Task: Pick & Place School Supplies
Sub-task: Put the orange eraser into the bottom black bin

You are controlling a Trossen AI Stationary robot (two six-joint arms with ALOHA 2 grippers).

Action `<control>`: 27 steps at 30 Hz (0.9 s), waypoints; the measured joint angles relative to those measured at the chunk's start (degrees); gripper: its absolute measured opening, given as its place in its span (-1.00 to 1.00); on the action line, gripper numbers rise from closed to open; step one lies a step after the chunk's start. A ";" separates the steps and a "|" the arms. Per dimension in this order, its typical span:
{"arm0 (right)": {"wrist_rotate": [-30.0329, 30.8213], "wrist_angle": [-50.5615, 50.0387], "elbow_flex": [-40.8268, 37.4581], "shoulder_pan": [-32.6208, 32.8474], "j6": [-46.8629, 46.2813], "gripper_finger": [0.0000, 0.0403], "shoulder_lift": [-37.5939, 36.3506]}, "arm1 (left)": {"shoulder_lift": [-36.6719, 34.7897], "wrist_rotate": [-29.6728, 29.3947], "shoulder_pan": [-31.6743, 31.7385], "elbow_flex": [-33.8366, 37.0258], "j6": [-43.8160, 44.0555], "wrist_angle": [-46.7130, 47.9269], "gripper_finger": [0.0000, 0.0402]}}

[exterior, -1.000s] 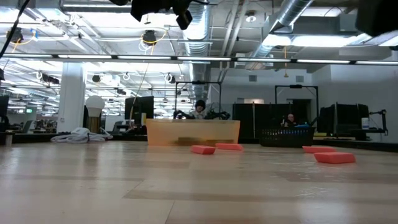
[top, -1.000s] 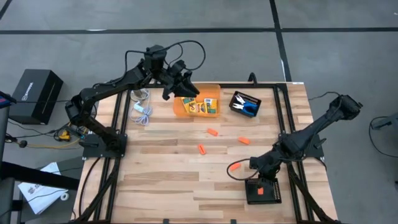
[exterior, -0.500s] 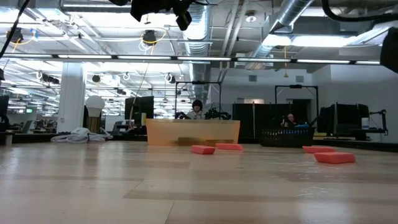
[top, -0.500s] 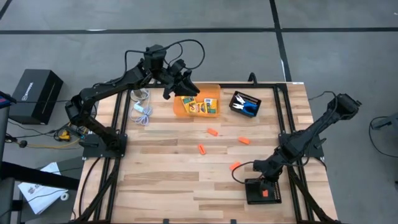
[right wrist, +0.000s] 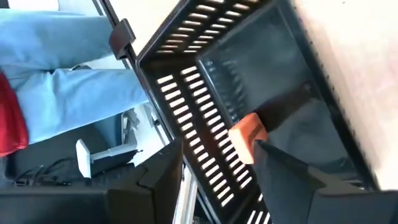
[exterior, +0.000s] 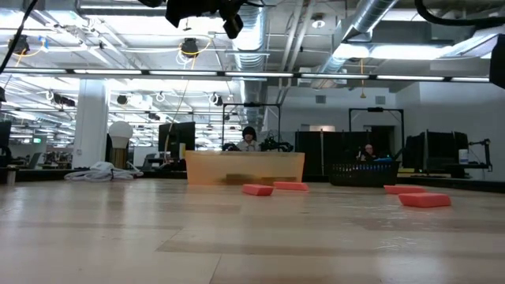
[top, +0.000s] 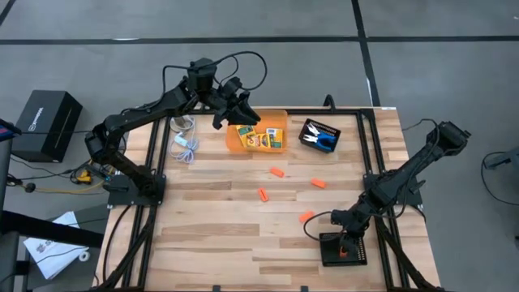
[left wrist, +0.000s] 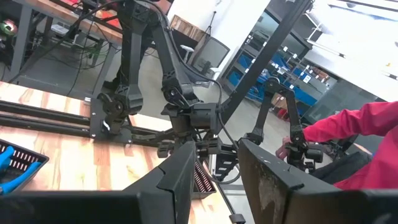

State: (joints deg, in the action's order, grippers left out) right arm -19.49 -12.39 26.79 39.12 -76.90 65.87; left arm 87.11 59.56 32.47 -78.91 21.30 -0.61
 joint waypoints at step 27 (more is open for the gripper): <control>3.27 28.51 0.02 -31.80 21.42 -0.28 0.00 | 0.00 -2.63 -0.63 0.00 1.69 -0.82 -0.41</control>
State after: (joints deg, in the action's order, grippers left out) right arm -16.22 16.12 26.81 7.32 -55.48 65.87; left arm 87.11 56.94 31.83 -78.91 22.99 -1.43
